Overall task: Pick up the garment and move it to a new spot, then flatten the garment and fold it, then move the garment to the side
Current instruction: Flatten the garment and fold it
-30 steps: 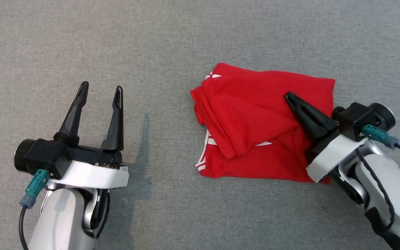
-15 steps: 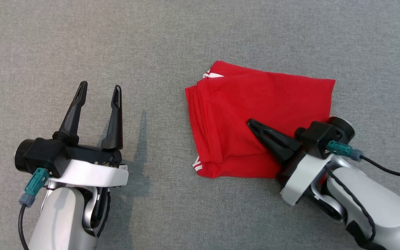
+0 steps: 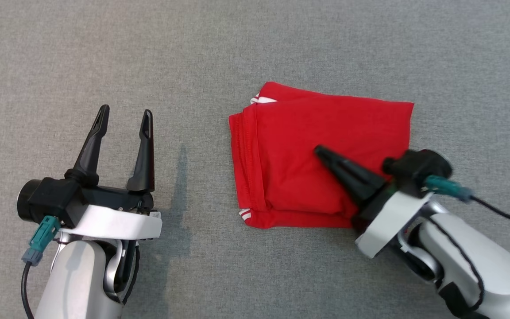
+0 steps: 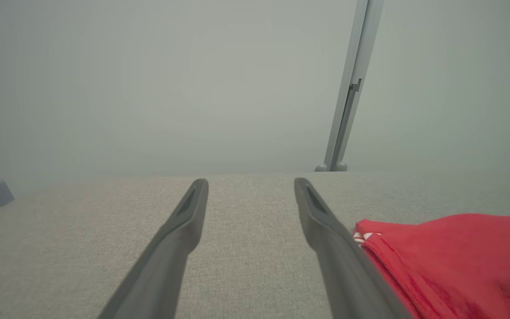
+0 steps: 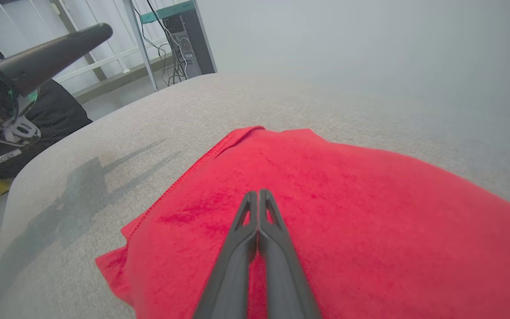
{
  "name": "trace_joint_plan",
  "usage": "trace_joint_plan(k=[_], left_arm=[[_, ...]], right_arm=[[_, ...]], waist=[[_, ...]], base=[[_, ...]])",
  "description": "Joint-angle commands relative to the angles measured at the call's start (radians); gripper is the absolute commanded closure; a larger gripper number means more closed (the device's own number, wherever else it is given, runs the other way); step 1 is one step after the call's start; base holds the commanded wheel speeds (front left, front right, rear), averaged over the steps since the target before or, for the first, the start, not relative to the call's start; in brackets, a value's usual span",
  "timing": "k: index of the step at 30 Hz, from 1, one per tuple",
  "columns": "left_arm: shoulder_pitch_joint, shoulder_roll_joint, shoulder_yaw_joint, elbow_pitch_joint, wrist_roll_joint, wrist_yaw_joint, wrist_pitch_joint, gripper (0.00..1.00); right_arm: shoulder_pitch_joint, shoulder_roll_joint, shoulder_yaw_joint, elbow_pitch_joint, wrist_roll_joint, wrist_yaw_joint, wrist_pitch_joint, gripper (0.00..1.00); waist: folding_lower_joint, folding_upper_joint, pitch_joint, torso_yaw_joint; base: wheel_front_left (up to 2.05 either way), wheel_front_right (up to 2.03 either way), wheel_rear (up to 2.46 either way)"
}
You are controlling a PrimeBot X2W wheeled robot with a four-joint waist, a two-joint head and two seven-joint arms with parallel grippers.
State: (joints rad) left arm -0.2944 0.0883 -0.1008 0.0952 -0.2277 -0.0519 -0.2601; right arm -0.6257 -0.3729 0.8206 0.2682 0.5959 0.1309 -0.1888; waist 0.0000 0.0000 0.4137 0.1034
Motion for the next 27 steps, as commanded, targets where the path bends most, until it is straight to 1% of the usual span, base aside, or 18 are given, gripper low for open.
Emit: trace_joint_plan(k=[1,7,8,9,10,11,12,16,19,22,27], left_arm=[[0.007,0.003,0.005,0.002,0.006,-0.004,-0.005,0.00],[0.028,0.005,0.018,-0.007,0.002,0.006,-0.005,0.00],[0.028,0.005,0.018,-0.007,0.002,0.006,-0.005,0.00],[0.033,0.006,0.021,-0.010,0.000,0.007,-0.005,0.00],[0.038,0.006,0.025,-0.012,-0.004,0.011,-0.005,0.00],[0.041,0.007,0.028,-0.016,-0.002,0.013,-0.005,0.00],[0.045,0.009,0.031,-0.021,-0.004,0.016,-0.005,0.00],[0.070,0.012,0.039,-0.040,-0.011,0.024,-0.001,0.00],[0.091,0.017,0.041,-0.049,-0.016,0.027,0.003,0.00],[0.117,0.019,0.039,-0.049,-0.021,0.028,0.010,0.00],[0.163,0.027,0.035,-0.051,-0.013,0.039,0.023,0.00]], right_arm=[[0.034,0.009,-0.056,0.000,-0.013,0.000,-0.018,1.00],[0.167,0.065,-0.364,-0.062,-0.099,0.000,-0.045,1.00],[0.167,0.065,-0.364,-0.062,-0.099,0.000,-0.045,1.00],[0.192,0.081,-0.414,-0.077,-0.110,0.000,-0.043,1.00],[0.212,0.092,-0.465,-0.095,-0.130,0.000,-0.043,0.85],[0.230,0.105,-0.510,-0.113,-0.146,0.000,-0.042,0.45],[0.252,0.119,-0.552,-0.127,-0.160,0.000,-0.032,0.00],[0.320,0.161,-0.682,-0.185,-0.224,0.000,-0.013,0.00],[0.369,0.183,-0.748,-0.216,-0.260,0.000,0.008,0.00],[0.417,0.198,-0.790,-0.233,-0.285,0.000,0.029,0.00],[0.486,0.213,-0.825,-0.243,-0.310,0.000,0.052,0.00]], waist=[[0.0000,0.0000,-0.016,-0.008],[0.0000,0.0000,-0.062,-0.033],[0.0000,0.0000,-0.062,-0.033],[0.0000,0.0000,-0.069,-0.038],[0.0000,0.0000,-0.075,-0.043],[0.0000,0.0000,-0.081,-0.047],[0.0000,0.0000,-0.088,-0.052],[0.0000,0.0000,-0.121,-0.066],[0.0000,0.0000,-0.154,-0.073],[0.0000,0.0000,-0.190,-0.078],[0.0000,0.0000,-0.248,-0.089]], base=[[0.00,0.00,0.00],[0.00,0.00,0.00],[0.00,0.00,0.00],[0.00,0.00,0.00],[0.00,0.00,0.00],[0.00,0.00,0.00],[0.00,0.00,0.00],[0.00,0.00,0.00],[0.00,0.00,0.00],[0.00,0.00,0.00],[0.00,0.00,0.00]])
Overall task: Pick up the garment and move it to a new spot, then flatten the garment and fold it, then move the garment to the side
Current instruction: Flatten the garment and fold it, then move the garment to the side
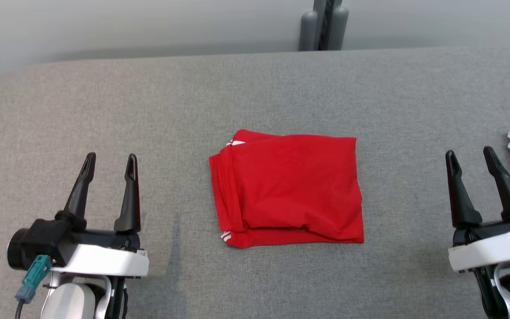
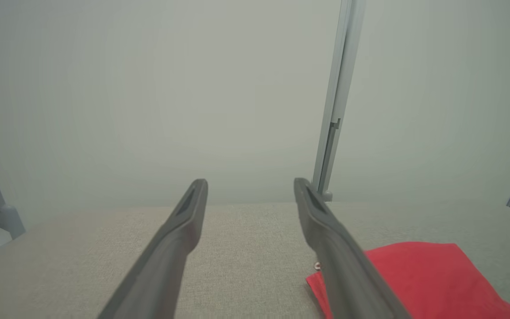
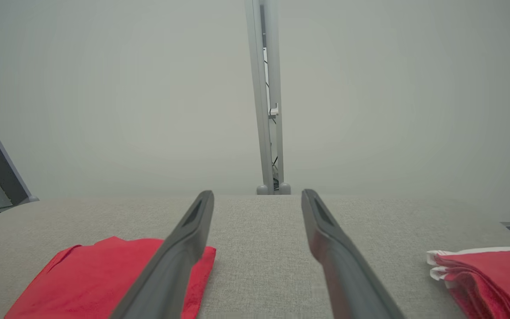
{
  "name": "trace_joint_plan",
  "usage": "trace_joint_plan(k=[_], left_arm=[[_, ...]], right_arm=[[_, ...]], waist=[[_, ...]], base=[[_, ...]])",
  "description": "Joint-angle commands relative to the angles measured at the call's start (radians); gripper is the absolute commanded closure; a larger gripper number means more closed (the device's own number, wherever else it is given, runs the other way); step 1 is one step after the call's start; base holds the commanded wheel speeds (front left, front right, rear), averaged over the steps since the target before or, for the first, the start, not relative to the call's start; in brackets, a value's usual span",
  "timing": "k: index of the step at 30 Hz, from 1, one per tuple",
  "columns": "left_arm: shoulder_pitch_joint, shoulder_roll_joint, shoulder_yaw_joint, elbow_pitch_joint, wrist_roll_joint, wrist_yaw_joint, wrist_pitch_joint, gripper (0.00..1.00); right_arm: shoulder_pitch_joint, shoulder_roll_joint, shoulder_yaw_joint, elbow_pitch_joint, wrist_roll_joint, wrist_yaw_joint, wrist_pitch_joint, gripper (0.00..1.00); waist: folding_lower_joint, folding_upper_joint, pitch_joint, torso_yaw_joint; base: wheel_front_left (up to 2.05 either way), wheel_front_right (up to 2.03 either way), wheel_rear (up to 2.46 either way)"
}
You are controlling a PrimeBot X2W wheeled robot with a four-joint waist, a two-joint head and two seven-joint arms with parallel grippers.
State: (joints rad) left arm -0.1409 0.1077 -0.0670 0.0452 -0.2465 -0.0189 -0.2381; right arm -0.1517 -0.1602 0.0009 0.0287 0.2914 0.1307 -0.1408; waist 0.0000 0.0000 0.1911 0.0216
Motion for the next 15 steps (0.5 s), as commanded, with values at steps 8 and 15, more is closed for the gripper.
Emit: trace_joint_plan(k=[8,15], left_arm=[[0.067,0.029,-0.008,0.009,0.033,0.031,0.030,0.00],[0.123,0.043,-0.022,-0.001,0.044,0.043,0.065,0.00]], right_arm=[[0.095,0.018,-0.029,-0.019,-0.034,0.000,0.033,0.00],[0.172,0.037,-0.062,-0.056,-0.052,0.000,0.068,0.00]], waist=[[0.0000,0.0000,-0.099,-0.003],[0.0000,0.0000,-0.151,-0.004]], base=[[0.00,0.00,0.00],[0.00,0.00,0.00]])
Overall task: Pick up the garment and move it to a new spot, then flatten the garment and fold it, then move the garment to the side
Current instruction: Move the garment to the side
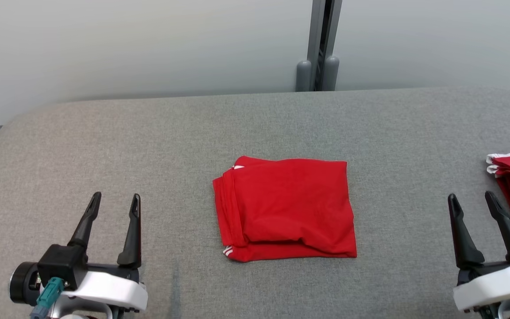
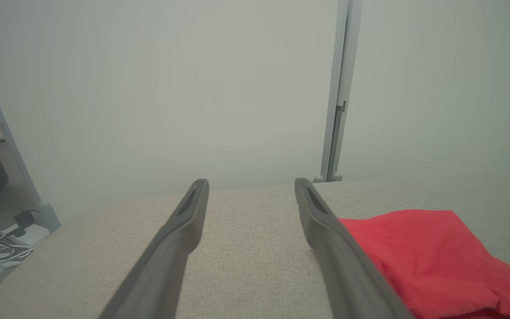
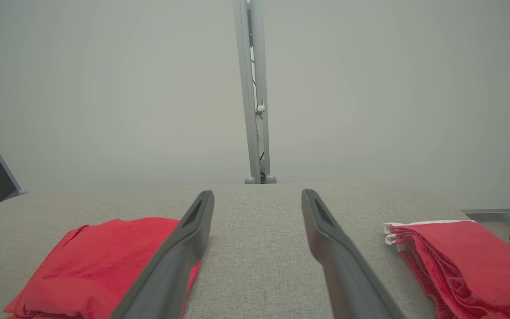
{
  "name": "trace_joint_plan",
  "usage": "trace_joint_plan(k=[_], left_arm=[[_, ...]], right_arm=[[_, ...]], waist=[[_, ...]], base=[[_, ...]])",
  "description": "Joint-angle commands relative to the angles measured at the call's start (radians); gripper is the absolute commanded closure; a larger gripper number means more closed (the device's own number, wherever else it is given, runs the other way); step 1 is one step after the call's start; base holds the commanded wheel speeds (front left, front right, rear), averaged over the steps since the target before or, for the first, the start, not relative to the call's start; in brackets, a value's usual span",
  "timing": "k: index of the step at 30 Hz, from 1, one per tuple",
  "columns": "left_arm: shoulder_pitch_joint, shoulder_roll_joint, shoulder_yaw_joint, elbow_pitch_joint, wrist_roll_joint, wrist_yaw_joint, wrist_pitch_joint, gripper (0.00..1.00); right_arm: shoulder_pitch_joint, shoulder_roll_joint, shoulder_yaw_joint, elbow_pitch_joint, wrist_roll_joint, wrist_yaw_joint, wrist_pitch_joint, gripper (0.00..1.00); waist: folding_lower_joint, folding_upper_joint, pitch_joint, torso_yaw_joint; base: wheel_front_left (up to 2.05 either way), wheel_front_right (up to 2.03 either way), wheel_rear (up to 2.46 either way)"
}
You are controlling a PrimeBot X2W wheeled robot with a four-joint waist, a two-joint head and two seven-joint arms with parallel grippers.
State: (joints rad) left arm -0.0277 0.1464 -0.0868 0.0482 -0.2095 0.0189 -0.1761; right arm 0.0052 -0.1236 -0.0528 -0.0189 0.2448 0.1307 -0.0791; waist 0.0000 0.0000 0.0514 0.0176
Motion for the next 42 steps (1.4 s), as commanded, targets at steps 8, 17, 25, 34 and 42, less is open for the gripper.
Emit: trace_joint_plan(k=[8,17,25,34,42], left_arm=[[0.055,0.008,-0.005,-0.008,-0.001,0.019,0.022,0.00],[0.058,0.008,-0.001,-0.011,-0.012,0.034,0.030,0.00],[0.046,0.014,-0.002,-0.006,-0.019,0.041,0.033,0.00],[0.039,0.019,-0.005,-0.003,-0.022,0.047,0.033,0.00],[0.030,0.024,-0.016,-0.010,-0.018,0.053,0.039,0.00]], right_arm=[[0.087,0.004,-0.033,-0.057,-0.020,0.000,0.047,0.00],[0.106,0.008,-0.048,-0.100,-0.028,0.000,0.072,0.00],[0.092,0.008,-0.048,-0.101,-0.029,0.000,0.075,0.00],[0.082,0.006,-0.044,-0.089,-0.027,0.000,0.076,0.00],[0.062,-0.010,-0.022,-0.050,-0.015,0.000,0.085,0.00]], waist=[[0.0000,0.0000,-0.052,-0.003],[0.0000,0.0000,-0.055,-0.005],[0.0000,0.0000,-0.055,-0.007],[0.0000,0.0000,-0.065,-0.008],[0.0000,0.0000,-0.062,-0.003]], base=[[0.00,0.00,0.00],[0.00,0.00,0.00],[0.00,0.00,0.00],[0.00,0.00,0.00],[0.00,0.00,0.00]])
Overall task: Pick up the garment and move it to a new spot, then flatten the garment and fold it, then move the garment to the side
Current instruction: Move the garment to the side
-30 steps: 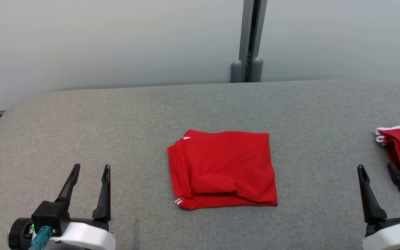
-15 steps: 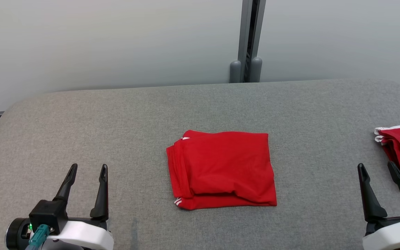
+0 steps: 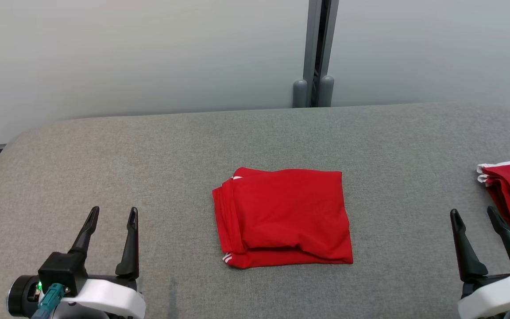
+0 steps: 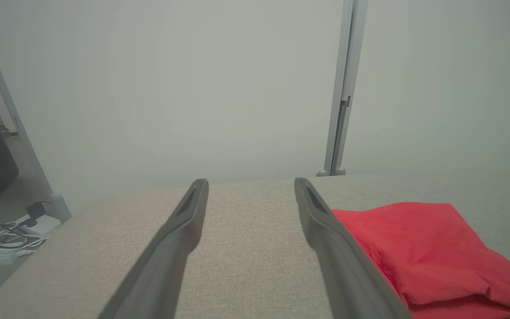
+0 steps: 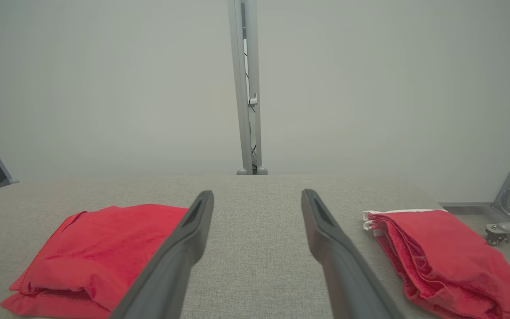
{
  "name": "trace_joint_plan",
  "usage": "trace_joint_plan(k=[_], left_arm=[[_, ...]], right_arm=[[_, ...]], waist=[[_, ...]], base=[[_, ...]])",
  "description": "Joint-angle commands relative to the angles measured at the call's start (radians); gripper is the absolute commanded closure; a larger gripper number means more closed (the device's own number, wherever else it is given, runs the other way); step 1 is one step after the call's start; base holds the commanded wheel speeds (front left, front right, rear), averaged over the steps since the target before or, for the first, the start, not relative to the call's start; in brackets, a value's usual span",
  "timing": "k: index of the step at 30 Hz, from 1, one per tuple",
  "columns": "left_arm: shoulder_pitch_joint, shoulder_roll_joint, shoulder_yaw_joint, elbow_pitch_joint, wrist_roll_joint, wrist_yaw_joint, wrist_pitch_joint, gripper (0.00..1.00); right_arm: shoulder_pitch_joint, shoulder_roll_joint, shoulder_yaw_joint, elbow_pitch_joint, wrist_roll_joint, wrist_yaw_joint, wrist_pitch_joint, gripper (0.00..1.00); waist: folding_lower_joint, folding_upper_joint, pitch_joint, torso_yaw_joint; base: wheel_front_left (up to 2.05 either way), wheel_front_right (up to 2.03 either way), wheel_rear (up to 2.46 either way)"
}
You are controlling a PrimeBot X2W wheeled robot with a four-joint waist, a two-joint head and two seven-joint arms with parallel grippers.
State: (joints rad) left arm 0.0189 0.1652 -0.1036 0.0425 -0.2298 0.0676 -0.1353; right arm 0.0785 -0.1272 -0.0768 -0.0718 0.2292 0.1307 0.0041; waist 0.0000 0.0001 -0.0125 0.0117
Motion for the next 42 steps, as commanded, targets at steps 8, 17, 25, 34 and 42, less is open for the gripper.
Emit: trace_joint_plan(k=[8,17,25,34,42], left_arm=[[-0.060,0.004,-0.022,-0.035,0.006,-0.007,-0.008,0.00],[-0.135,-0.016,-0.048,-0.038,0.006,-0.022,-0.054,0.00],[-0.193,-0.035,-0.062,-0.011,-0.003,-0.029,-0.094,0.00],[-0.232,-0.040,-0.056,0.021,-0.005,-0.033,-0.120,0.00],[-0.239,-0.024,-0.055,0.024,0.006,-0.042,-0.124,0.00]], right_arm=[[-0.097,-0.038,0.056,0.099,0.024,0.000,0.018,0.00],[-0.241,-0.084,0.165,0.268,0.057,0.000,0.008,0.00],[-0.385,-0.109,0.278,0.451,0.101,0.000,0.020,0.00],[-0.479,-0.125,0.395,0.596,0.169,0.000,0.073,1.00],[-0.495,-0.220,0.448,0.524,0.148,-0.001,0.061,1.00]], waist=[[0.0000,-0.0001,0.089,0.054],[0.0000,-0.0001,0.217,0.132],[0.0000,-0.0001,0.308,0.185],[0.0000,-0.0001,0.353,0.186],[0.0000,-0.0001,0.358,0.122]], base=[[0.00,0.00,0.00],[0.00,0.00,0.00],[0.00,0.00,0.00],[0.00,0.00,0.00],[0.00,0.00,0.00]])
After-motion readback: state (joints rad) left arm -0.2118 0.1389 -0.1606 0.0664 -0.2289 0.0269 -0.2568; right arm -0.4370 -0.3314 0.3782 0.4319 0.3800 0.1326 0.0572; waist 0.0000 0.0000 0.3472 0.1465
